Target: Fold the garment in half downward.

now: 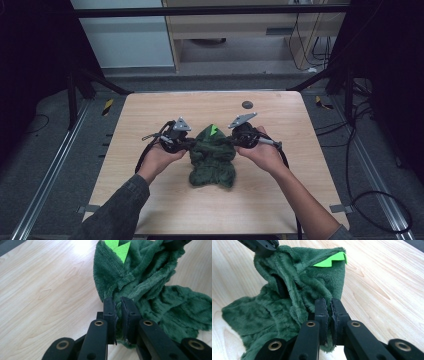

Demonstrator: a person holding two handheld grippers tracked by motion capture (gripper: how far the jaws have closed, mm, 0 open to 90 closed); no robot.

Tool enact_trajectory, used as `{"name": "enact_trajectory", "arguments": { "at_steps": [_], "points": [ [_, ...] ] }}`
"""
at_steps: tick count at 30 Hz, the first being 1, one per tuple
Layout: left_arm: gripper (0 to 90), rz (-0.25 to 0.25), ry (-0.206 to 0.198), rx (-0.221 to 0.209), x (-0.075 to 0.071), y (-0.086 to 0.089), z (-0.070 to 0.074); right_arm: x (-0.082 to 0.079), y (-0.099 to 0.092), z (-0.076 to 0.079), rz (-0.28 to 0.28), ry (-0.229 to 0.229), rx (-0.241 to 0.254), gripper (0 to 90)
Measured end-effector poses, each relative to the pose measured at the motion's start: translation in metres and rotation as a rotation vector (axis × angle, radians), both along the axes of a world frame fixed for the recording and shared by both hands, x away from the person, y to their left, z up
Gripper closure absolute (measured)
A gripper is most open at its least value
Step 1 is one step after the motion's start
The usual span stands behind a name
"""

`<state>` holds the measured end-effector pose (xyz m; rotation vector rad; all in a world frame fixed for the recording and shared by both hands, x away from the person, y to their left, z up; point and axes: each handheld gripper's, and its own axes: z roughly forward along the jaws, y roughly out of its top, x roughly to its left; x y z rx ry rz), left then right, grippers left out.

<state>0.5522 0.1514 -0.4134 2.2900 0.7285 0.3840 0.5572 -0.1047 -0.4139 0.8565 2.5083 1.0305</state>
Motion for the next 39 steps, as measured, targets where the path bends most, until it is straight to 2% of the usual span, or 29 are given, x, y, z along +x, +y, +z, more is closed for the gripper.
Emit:
{"name": "enact_trajectory", "arguments": {
  "at_steps": [7,15,24,39],
  "points": [
    [82.0,-0.007,0.002,-0.013,-0.011,0.001,-0.007,-0.013,0.0,-0.004,0.006,-0.014,0.014,84.9],
    [81.6,-0.012,0.007,-0.027,-0.025,0.003,-0.02,-0.03,0.0,-0.013,0.02,-0.038,-0.008,83.6],
    [81.2,-0.017,0.001,-0.041,-0.035,0.004,-0.026,-0.043,0.002,-0.02,0.04,-0.04,-0.011,82.2],
    [81.1,-0.03,0.013,-0.052,-0.049,0.006,-0.04,-0.059,-0.002,-0.031,0.046,-0.036,-0.008,79.0]
  ]
}}
